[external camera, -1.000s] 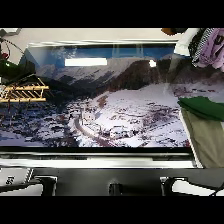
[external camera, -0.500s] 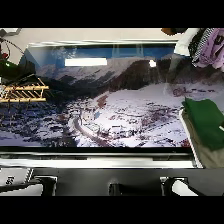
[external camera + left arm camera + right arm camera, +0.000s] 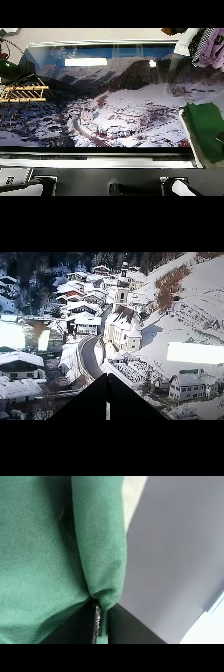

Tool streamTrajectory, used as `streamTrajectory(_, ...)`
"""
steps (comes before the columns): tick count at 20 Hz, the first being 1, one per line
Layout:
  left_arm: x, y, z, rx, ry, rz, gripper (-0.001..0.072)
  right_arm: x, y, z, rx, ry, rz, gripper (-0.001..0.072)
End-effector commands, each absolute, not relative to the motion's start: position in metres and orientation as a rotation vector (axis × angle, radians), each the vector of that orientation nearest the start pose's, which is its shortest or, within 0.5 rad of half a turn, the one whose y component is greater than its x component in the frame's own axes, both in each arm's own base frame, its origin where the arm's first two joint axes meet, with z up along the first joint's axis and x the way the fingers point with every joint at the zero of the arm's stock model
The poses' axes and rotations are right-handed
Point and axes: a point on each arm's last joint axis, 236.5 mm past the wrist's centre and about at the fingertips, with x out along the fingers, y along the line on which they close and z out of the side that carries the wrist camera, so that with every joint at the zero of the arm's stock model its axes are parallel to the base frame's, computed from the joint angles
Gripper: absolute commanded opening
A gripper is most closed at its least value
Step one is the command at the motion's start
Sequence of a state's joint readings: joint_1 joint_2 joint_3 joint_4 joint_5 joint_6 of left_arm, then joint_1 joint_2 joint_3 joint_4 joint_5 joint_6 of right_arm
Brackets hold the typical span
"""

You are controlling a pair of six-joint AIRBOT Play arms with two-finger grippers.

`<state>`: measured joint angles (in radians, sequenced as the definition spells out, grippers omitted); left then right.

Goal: Fold the clothes and pants, and hang the long-sleeved shirts on hangers.

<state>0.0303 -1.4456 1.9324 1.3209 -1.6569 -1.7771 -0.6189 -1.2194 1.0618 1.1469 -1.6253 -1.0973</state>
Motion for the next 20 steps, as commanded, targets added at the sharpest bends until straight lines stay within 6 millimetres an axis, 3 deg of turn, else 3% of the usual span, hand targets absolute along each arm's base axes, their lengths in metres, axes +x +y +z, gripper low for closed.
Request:
streamTrajectory(1, 0.417, -0.046, 0.185, -0.325, 1.181, -0.086, 0.0028, 0.139, -0.222, 0.015, 0.501, 1.652, -1.217, 0.0033)
streamTrajectory(2, 0.417, -0.046, 0.185, -0.326, 1.181, -0.086, 0.0028, 0.138, -0.221, 0.015, 0.504, 1.654, -1.221, 0.0058)
streamTrajectory(3, 0.417, -0.046, 0.185, -0.325, 1.181, -0.086, 0.0028, 0.136, -0.22, 0.016, 0.506, 1.664, -1.225, 0.0137)
streamTrajectory(6, 0.417, -0.046, 0.185, -0.326, 1.181, -0.086, 0.0028, 0.126, -0.223, 0.023, 0.465, 1.701, -1.254, 0.0478)
streamTrajectory(8, 0.416, -0.046, 0.182, -0.328, 1.191, -0.083, 0.0029, 0.133, -0.228, 0.025, 0.445, 1.68, -1.219, 0.0476)
streamTrajectory(9, 0.415, -0.046, 0.177, -0.331, 1.204, -0.081, 0.0029, 0.148, -0.224, 0.024, 0.489, 1.638, -1.174, 0.0455)
streamTrajectory(10, 0.413, -0.046, 0.17, -0.333, 1.225, -0.078, 0.0029, 0.174, -0.217, 0.023, 0.559, 1.567, -1.085, 0.0326)
streamTrajectory(11, 0.412, -0.046, 0.161, -0.333, 1.245, -0.076, 0.0029, 0.215, -0.204, 0.024, 0.645, 1.466, -0.932, 0.02)
streamTrajectory(13, 0.411, -0.048, 0.142, -0.31, 1.271, -0.094, 0.0028, 0.301, -0.151, 0.041, 0.72, 1.296, -0.557, 0.0124)
streamTrajectory(14, 0.412, -0.051, 0.134, -0.294, 1.265, -0.109, 0.0028, 0.328, -0.117, 0.048, 0.688, 1.269, -0.412, 0.0108)
streamTrajectory(15, 0.413, -0.056, 0.128, -0.273, 1.242, -0.13, 0.0028, 0.343, -0.08, 0.049, 0.613, 1.285, -0.295, 0.0108)
streamTrajectory(16, 0.412, -0.063, 0.123, -0.253, 1.218, -0.151, 0.0028, 0.351, -0.047, 0.049, 0.521, 1.304, -0.213, 0.006)
streamTrajectory(19, 0.4, -0.08, 0.115, -0.221, 1.171, -0.192, 0.0028, 0.359, 0.049, 0.05, 0.301, 1.321, 0.006, 0.0031)
streamTrajectory(20, 0.392, -0.082, 0.111, -0.207, 1.182, -0.194, 0.0028, 0.359, 0.072, 0.051, 0.25, 1.312, 0.053, 0.003)
